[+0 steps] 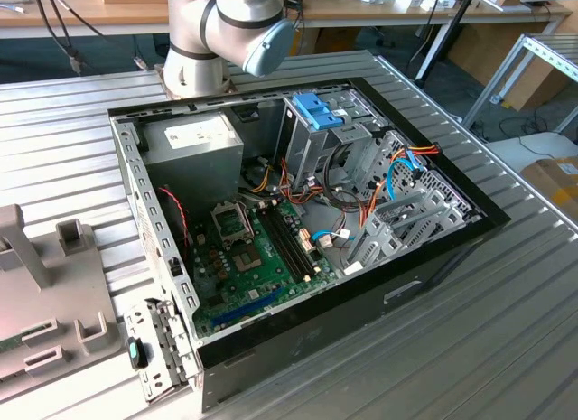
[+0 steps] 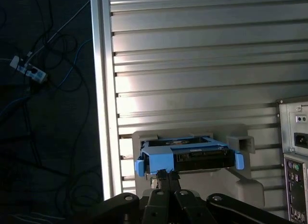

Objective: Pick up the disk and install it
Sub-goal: 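Pick up the disk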

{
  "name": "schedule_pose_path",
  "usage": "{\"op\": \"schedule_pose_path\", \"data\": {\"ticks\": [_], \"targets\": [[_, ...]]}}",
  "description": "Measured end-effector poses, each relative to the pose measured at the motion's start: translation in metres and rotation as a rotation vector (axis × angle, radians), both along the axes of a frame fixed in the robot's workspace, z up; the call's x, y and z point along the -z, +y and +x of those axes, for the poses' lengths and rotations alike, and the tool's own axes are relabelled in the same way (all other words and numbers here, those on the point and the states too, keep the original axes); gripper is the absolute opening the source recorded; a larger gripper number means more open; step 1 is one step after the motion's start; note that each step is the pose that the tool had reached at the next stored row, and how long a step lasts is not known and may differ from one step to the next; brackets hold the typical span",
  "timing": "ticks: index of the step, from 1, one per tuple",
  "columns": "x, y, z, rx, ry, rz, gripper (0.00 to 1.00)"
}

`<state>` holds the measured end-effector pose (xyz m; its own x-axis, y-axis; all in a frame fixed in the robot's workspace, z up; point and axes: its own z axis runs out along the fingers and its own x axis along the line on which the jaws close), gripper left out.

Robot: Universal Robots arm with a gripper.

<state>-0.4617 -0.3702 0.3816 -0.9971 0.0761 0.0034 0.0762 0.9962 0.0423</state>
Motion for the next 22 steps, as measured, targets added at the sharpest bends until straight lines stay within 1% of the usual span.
{"op": "schedule_pose_path", "data": {"ticks": [7,9,12,13,14,16,22], "targets": [[0.0001,0.0000,0.0000,-0.001,-0.0001,0.0000,0.11],[0.0002,0.0000,0.0000,-0.016,-0.0001,0.0000,0.11],[0.0002,0.0000,0.0000,-0.056,0.0000,0.0001,0.11],[0.0002,0.0000,0.0000,-0.077,-0.0002,0.0001,0.11],[0.0002,0.0000,0.0000,-0.114,-0.0001,0.0001,0.11],[0.0002,0.0000,0.0000,-0.151,-0.0001,0.0000,0.11],[0.0001,0.0000,0.0000,-0.301,0.0000,0.0000,0.11]]}}
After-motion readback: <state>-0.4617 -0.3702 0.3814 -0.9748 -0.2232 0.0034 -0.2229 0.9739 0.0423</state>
